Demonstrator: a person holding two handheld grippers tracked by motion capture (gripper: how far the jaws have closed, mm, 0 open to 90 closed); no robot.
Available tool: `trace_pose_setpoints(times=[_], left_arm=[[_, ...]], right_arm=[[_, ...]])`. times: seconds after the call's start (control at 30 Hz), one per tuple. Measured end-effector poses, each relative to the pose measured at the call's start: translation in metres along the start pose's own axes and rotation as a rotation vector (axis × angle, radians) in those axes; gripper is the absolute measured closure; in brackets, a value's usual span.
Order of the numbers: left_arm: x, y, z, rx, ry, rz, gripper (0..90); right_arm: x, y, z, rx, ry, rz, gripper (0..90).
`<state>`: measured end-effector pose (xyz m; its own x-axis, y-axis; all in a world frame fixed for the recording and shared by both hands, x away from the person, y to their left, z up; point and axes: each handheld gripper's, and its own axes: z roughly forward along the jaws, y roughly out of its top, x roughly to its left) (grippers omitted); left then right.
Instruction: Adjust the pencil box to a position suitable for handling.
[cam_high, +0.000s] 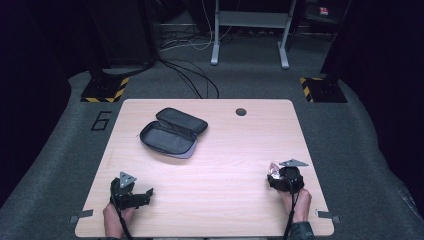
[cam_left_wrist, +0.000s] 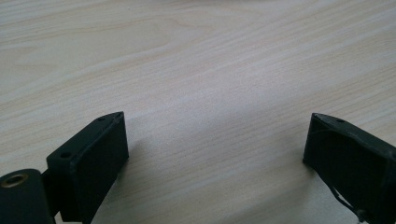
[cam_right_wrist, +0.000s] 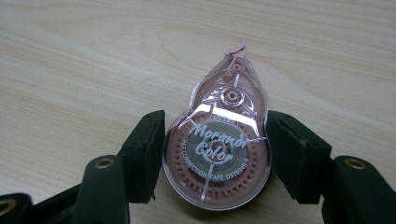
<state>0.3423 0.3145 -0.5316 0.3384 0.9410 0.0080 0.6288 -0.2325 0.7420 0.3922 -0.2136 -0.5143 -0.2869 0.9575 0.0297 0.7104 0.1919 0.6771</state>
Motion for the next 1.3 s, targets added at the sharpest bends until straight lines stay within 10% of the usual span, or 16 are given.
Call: trace_pose_setpoints(times=[0.4,1.3], left_arm=[[0.000,0.000,-0.001,0.008,-0.002,0.001,6.3],[0.000,0.000,0.000,0.007,-0.002,0.000,6.3]], right_arm=[[-0.001,0.006,-0.019,-0.079,0.099,-0.110,38.8],[0.022,-0.014,-0.037,-0.053,0.279,-0.334,38.7]])
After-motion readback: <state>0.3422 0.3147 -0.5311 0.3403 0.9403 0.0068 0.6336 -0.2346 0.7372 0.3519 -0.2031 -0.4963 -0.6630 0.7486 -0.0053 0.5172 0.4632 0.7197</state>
